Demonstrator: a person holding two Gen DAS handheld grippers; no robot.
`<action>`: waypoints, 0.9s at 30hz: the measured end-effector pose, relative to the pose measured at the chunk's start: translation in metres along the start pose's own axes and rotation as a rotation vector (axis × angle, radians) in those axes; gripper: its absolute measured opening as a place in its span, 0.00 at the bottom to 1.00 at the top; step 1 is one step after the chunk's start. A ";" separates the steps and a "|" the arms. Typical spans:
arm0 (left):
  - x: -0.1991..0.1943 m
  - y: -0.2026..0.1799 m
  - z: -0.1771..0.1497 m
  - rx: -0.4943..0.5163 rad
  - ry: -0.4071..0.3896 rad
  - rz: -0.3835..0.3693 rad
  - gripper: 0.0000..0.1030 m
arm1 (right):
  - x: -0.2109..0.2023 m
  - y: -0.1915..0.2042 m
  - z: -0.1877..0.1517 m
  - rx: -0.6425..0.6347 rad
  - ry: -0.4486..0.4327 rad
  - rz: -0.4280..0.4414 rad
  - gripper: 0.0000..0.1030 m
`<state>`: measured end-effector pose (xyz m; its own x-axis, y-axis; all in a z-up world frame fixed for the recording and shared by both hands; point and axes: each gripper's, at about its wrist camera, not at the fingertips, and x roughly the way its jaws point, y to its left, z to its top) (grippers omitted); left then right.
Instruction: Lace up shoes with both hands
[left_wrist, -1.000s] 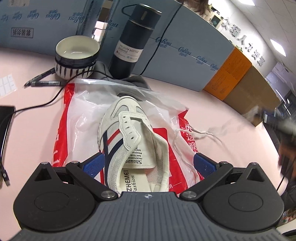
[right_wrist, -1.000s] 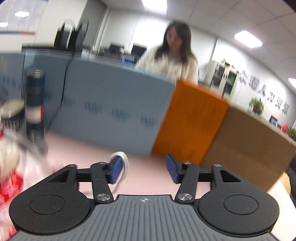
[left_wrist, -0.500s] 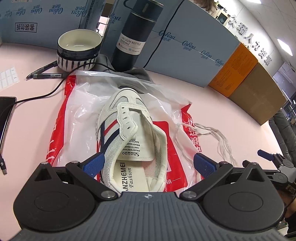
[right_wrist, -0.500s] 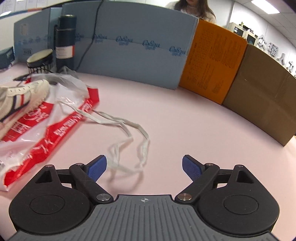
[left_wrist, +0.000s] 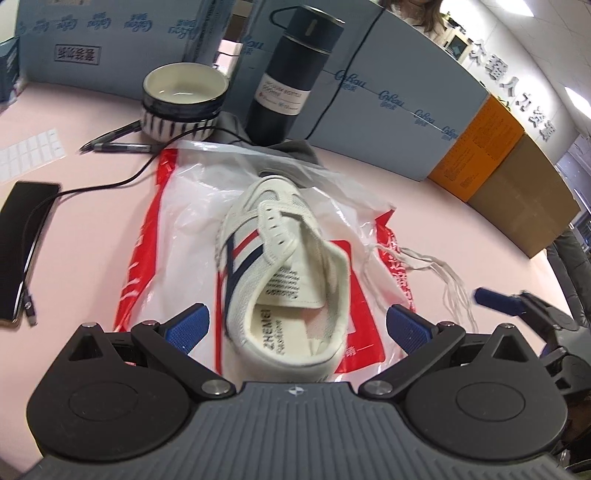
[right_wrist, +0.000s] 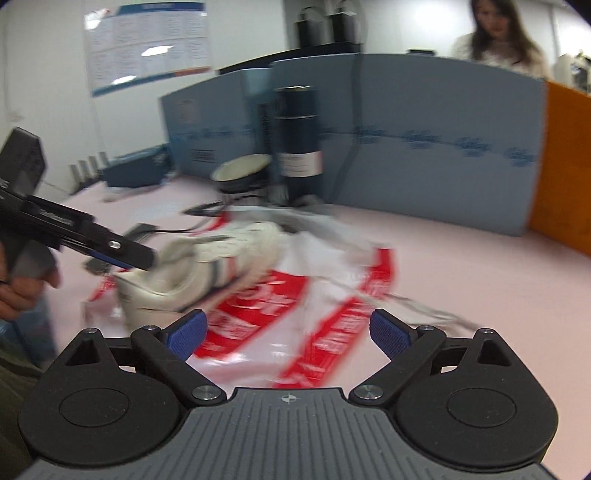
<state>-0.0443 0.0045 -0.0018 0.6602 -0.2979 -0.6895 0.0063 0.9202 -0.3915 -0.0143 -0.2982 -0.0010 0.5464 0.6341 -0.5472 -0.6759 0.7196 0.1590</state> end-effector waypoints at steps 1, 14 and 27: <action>-0.002 0.002 -0.002 -0.004 0.000 0.008 1.00 | 0.007 0.002 0.000 0.008 0.013 0.036 0.92; -0.025 0.018 -0.018 -0.066 -0.031 0.114 1.00 | 0.055 -0.021 -0.033 0.159 0.218 0.171 0.46; -0.012 0.005 -0.003 -0.012 -0.033 0.090 1.00 | 0.037 -0.071 0.007 0.635 -0.049 0.387 0.02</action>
<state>-0.0544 0.0119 0.0034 0.6823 -0.2051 -0.7017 -0.0633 0.9397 -0.3361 0.0573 -0.3234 -0.0272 0.3588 0.8768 -0.3202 -0.4169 0.4574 0.7855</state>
